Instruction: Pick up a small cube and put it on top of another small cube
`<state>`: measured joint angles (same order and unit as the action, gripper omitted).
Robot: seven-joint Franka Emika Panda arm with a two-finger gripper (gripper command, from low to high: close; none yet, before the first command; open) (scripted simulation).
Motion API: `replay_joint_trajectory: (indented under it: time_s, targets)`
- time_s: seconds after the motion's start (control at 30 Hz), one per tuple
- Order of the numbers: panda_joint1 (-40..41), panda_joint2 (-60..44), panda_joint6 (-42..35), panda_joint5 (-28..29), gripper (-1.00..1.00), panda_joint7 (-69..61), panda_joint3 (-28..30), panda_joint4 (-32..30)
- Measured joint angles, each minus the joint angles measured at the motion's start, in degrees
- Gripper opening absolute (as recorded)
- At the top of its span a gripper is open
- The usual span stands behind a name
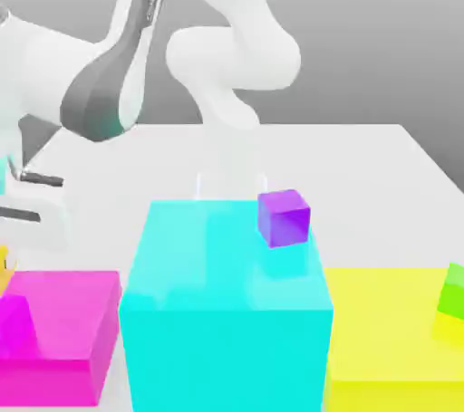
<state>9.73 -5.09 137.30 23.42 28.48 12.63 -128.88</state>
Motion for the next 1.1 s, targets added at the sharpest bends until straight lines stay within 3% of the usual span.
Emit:
replay_joint_trajectory:
  time_s: [0.17, 0.4, 0.8, 0.97, 1.0, 1.1]
  targets:
    - [-13.63, 1.17, -3.24, 0.81, -1.0, 5.53, -6.44, 2.45]
    - [-31.01, 2.52, -3.96, -9.08, -1.0, 22.17, -14.97, -0.1]
    - [-40.01, 5.05, -1.24, -22.88, -1.0, 54.12, -21.16, -6.92]
    - [-41.44, -0.18, 5.17, -22.06, -1.0, 58.94, -21.24, -8.26]
    - [-41.51, -1.6, 6.93, -21.75, 1.0, 59.24, -21.19, -8.64]
    - [-41.51, -1.6, 6.93, -21.75, 1.0, 59.23, -21.19, -8.64]
